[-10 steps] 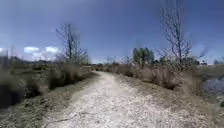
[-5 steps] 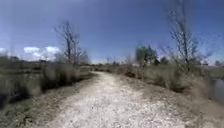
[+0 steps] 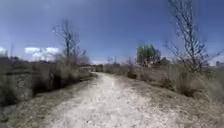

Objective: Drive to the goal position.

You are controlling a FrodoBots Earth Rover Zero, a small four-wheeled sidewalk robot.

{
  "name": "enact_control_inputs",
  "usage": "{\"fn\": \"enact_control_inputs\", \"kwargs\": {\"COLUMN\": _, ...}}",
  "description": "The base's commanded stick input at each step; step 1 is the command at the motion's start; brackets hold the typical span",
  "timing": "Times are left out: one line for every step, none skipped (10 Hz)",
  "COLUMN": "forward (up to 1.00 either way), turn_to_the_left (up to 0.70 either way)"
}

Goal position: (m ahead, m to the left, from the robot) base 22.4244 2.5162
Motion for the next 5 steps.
{"fn": "enact_control_inputs", "kwargs": {"forward": 0.7, "turn_to_the_left": 0.0}}
{"fn": "enact_control_inputs", "kwargs": {"forward": 0.7, "turn_to_the_left": 0.0}}
{"fn": "enact_control_inputs", "kwargs": {"forward": 0.7, "turn_to_the_left": 0.0}}
{"fn": "enact_control_inputs", "kwargs": {"forward": 0.7, "turn_to_the_left": 0.0}}
{"fn": "enact_control_inputs", "kwargs": {"forward": 0.7, "turn_to_the_left": 0.0}}
